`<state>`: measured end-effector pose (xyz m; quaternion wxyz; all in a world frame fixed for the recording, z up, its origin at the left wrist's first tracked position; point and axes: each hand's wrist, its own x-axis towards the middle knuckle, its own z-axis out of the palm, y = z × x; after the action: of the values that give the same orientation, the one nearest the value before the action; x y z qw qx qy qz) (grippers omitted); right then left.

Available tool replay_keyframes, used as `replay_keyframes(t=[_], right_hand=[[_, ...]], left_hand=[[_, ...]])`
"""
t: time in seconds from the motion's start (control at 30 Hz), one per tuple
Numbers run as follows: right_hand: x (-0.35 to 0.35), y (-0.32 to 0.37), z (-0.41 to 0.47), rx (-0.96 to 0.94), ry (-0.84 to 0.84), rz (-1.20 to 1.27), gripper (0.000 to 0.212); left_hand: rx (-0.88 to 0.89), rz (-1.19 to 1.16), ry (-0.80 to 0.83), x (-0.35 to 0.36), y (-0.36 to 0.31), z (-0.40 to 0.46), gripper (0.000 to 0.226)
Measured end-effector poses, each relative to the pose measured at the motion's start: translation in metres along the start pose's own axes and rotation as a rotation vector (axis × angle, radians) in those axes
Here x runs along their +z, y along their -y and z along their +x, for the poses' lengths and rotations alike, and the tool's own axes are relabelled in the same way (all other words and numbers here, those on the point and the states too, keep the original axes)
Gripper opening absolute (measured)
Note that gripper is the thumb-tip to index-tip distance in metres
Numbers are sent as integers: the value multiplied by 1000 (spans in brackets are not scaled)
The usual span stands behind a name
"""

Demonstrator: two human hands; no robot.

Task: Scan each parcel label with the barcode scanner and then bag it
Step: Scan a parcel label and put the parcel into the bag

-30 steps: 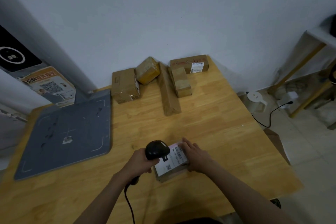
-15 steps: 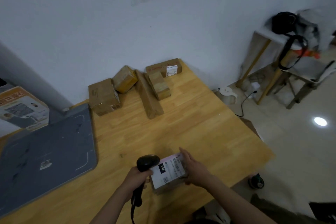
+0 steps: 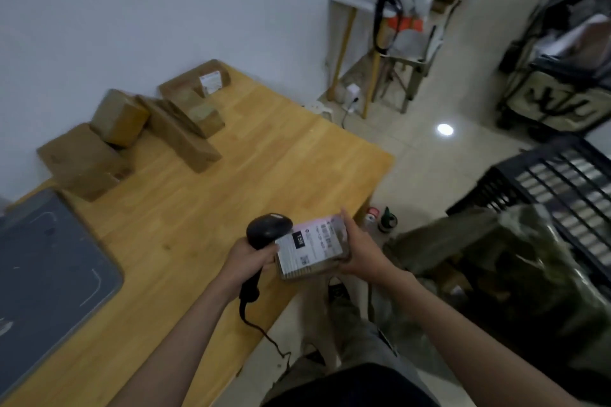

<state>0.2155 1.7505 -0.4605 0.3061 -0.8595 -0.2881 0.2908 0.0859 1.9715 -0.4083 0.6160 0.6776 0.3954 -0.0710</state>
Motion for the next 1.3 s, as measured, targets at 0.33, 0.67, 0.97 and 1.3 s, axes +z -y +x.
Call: replay_keyframes(t=[0.33,0.67,0.97,1.3], right_hand=[[-53,-66,-127,176,-318,197,104],[-77,-166,-217,520,-391,464,117],[-66,-285,-256,739,-430,469,96],[-29,-365,-276,1064,-317,202,53]], left_hand=[[114,116,250,123,-29,-20,18],[137,287,443,267,-24,-23,14],[52,442,592,414,16,-4,19],[-66,346,711,520,76,15,44]])
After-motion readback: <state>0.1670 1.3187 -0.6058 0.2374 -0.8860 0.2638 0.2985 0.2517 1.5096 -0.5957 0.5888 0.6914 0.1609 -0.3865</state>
